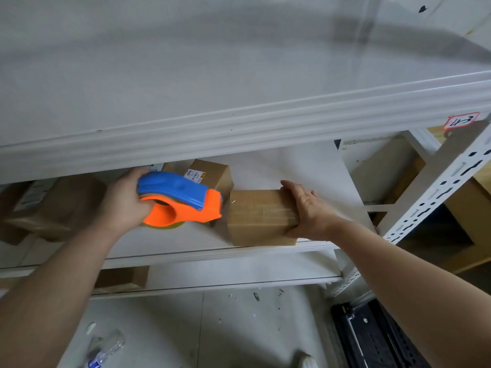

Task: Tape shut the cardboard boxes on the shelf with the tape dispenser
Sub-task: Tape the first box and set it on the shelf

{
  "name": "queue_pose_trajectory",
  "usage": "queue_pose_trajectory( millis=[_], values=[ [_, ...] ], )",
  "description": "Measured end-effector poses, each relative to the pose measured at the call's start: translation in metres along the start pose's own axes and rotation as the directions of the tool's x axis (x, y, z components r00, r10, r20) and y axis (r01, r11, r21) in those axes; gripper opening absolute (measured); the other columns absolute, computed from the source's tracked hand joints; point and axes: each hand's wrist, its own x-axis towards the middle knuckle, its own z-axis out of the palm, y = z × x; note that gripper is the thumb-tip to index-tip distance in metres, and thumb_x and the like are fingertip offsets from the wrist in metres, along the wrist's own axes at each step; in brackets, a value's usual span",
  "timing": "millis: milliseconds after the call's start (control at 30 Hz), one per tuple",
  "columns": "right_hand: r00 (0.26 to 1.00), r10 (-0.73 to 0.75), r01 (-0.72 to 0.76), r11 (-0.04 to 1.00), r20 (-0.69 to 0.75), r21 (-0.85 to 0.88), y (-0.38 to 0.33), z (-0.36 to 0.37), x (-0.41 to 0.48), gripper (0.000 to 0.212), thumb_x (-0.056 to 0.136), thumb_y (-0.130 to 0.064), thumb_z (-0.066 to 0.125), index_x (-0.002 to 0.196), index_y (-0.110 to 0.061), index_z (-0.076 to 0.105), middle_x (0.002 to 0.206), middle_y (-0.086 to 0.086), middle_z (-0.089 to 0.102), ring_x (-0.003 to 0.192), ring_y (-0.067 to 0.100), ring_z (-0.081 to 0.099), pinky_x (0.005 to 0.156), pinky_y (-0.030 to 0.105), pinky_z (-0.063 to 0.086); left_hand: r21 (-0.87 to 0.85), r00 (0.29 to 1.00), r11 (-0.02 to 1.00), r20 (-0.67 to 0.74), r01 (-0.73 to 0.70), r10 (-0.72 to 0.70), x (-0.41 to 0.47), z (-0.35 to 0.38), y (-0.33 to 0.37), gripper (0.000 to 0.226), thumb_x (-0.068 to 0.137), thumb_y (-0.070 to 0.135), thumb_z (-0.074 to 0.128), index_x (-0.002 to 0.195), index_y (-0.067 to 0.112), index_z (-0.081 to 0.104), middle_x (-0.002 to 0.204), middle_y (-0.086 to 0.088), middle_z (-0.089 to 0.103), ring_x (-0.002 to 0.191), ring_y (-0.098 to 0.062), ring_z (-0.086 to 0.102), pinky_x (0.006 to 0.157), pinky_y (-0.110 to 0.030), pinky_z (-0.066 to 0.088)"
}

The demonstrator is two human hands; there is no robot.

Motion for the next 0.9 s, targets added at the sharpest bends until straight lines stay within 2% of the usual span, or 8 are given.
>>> queue_pose_trajectory(
  millis=[167,333,500,600,667,733,800,900],
  values=[
    [1.000,0.013,-0.013,0.999,-0.004,-0.038,0.000,0.000,0.002,0.116,0.059,-0.023,0.084,0.151,-0.022,0.013,0.147,0.000,0.032,0.138,0.018,0.030,0.120,0.045,0.008,-0.023,1.000,0.999,-0.015,0.025,-0.025,-0.004,-0.001,-0.018,0.043,0.069,-0.014,0.060,0.107,0.005,0.058,0.085,-0.007,0.060,0.078,-0.026,0.055,0.064,-0.030,0.036],
    [1.000,0.019,-0.019,0.999,-0.008,-0.034,-0.002,0.002,0.004,0.116,0.058,-0.021,0.083,0.151,-0.022,0.014,0.147,-0.001,0.031,0.138,0.018,0.030,0.119,0.045,0.009,-0.047,0.999,0.998,0.017,0.043,-0.042,-0.004,0.009,-0.042,0.047,0.069,-0.010,0.061,0.109,0.013,0.055,0.090,-0.005,0.062,0.084,-0.030,0.060,0.070,-0.033,0.043],
    [0.999,0.034,-0.034,0.998,0.005,-0.054,-0.005,0.002,0.005,0.117,0.059,-0.022,0.084,0.151,-0.023,0.011,0.147,-0.001,0.031,0.138,0.018,0.030,0.119,0.045,0.007,-0.072,0.997,0.995,0.030,0.074,-0.072,-0.015,0.031,-0.041,0.045,0.070,-0.010,0.059,0.107,0.014,0.052,0.095,-0.012,0.062,0.087,-0.034,0.059,0.071,-0.037,0.048],
    [0.998,0.059,-0.055,0.988,0.025,-0.142,-0.010,-0.002,0.002,0.118,0.063,-0.025,0.082,0.152,-0.022,0.006,0.153,0.000,0.023,0.143,0.019,0.022,0.118,0.047,0.003,-0.076,0.994,0.993,0.053,0.095,-0.091,-0.020,0.046,-0.034,0.044,0.070,-0.007,0.058,0.104,0.018,0.048,0.093,-0.011,0.061,0.084,-0.034,0.059,0.069,-0.043,0.051],
    [0.995,0.073,-0.049,0.944,0.061,-0.326,-0.023,-0.006,0.002,0.125,0.066,-0.036,0.082,0.153,-0.019,-0.006,0.160,-0.001,0.006,0.149,0.021,0.000,0.117,0.052,-0.004,-0.083,0.992,0.990,0.060,0.112,-0.107,-0.022,0.050,-0.031,0.043,0.071,-0.006,0.058,0.104,0.019,0.047,0.092,-0.010,0.061,0.084,-0.034,0.058,0.068,-0.043,0.051],
    [0.998,0.000,0.032,0.871,0.064,-0.491,-0.041,0.001,0.003,0.137,0.062,-0.058,0.078,0.151,-0.016,-0.017,0.161,-0.001,-0.015,0.146,0.022,-0.021,0.115,0.054,-0.011,-0.067,0.992,0.991,0.064,0.112,-0.107,-0.023,0.051,-0.029,0.043,0.071,-0.006,0.057,0.105,0.018,0.048,0.092,-0.011,0.060,0.084,-0.034,0.058,0.068,-0.042,0.050],
    [0.992,-0.081,0.119,0.830,0.092,-0.545,-0.051,0.014,0.002,0.139,0.061,-0.075,0.067,0.150,-0.014,-0.019,0.159,0.001,-0.022,0.144,0.018,-0.025,0.117,0.050,-0.013,-0.052,0.992,0.993,0.066,0.107,-0.103,-0.024,0.052,-0.025,0.043,0.070,-0.006,0.057,0.106,0.016,0.049,0.093,-0.011,0.060,0.085,-0.034,0.057,0.066,-0.039,0.047],
    [0.982,-0.060,0.156,0.797,0.180,-0.584,-0.049,0.017,0.002,0.138,0.061,-0.081,0.060,0.150,-0.011,-0.019,0.159,0.005,-0.023,0.145,0.019,-0.024,0.117,0.046,-0.013,-0.055,0.991,0.992,0.077,0.114,-0.109,-0.029,0.054,-0.021,0.040,0.071,-0.006,0.057,0.106,0.014,0.049,0.092,-0.010,0.060,0.083,-0.033,0.056,0.064,-0.034,0.042]
  ],
)
